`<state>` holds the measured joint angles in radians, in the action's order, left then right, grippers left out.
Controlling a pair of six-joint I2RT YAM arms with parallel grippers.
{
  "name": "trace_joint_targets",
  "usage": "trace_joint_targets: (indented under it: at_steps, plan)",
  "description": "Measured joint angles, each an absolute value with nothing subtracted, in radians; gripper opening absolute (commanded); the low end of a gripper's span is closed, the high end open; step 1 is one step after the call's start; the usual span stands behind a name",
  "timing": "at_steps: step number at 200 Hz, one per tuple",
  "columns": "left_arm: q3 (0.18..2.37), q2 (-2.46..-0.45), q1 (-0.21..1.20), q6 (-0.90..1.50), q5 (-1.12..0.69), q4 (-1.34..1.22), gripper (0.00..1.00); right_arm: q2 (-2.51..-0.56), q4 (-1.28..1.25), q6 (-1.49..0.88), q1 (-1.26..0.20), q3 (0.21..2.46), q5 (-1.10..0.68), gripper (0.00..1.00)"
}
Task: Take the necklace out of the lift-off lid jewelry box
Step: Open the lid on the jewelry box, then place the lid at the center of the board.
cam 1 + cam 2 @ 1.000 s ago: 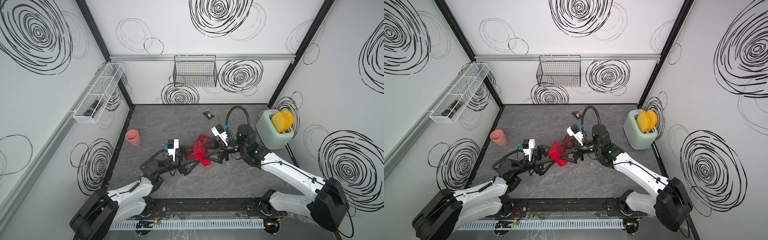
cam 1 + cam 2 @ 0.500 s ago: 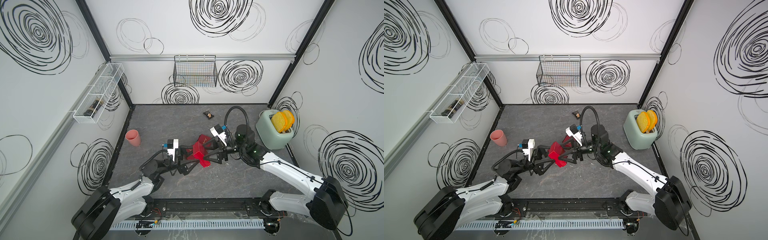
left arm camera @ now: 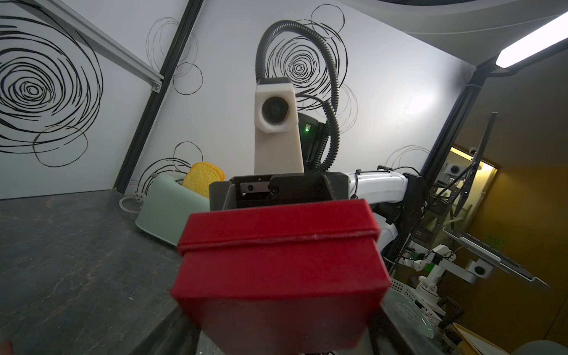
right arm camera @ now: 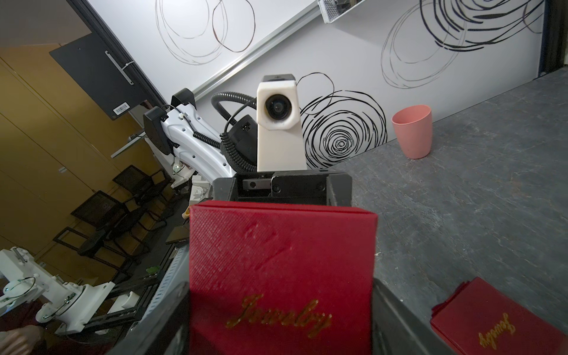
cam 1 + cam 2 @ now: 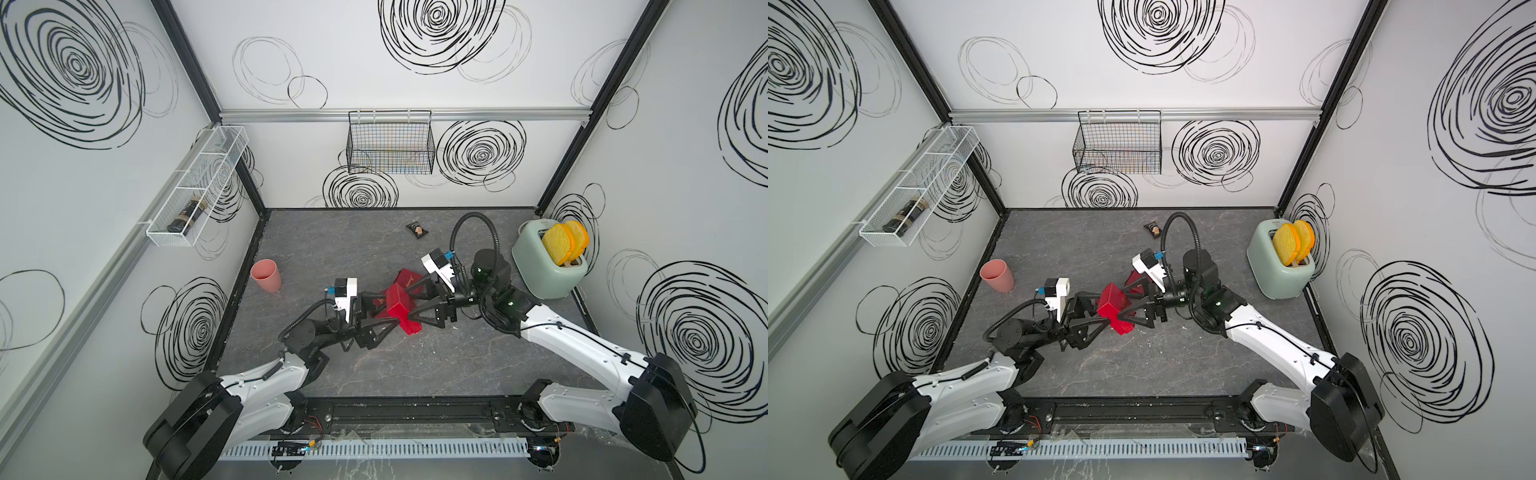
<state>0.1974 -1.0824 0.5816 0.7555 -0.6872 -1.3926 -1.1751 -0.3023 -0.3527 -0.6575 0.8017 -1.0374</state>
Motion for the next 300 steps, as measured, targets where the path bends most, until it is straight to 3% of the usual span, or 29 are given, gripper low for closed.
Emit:
trace_joint_targets:
  at_steps: [62,93,128,162,199,239,300]
  plan:
    - [0.173,-1.048,0.566,0.744,-0.680,-1.386,0.64,-1.020,-0.266,-0.363,-0.506,0.782,-0.966,0.67]
    - [0.168,-1.027,0.561,0.744,-0.680,-1.383,0.65,-0.961,-0.149,-0.317,-0.493,0.752,-0.629,0.67]
    - [0.161,-0.992,0.561,0.730,-0.692,-1.351,0.67,-1.037,-0.030,-0.299,-0.444,0.722,-0.211,0.68]
    - [0.142,-0.972,0.561,0.716,-0.705,-1.324,0.67,-1.196,0.035,-0.299,-0.351,0.677,0.000,0.70]
    - [0.138,-0.958,0.561,0.704,-0.710,-1.299,0.67,-1.350,0.091,-0.310,-0.252,0.675,0.050,0.73]
    - [0.138,-0.962,0.561,0.695,-0.710,-1.287,0.68,-1.440,0.130,-0.310,-0.246,0.690,0.062,0.77]
    - [0.138,-1.002,0.563,0.696,-0.719,-1.298,0.68,-1.474,0.171,-0.294,-0.248,0.714,0.071,0.96]
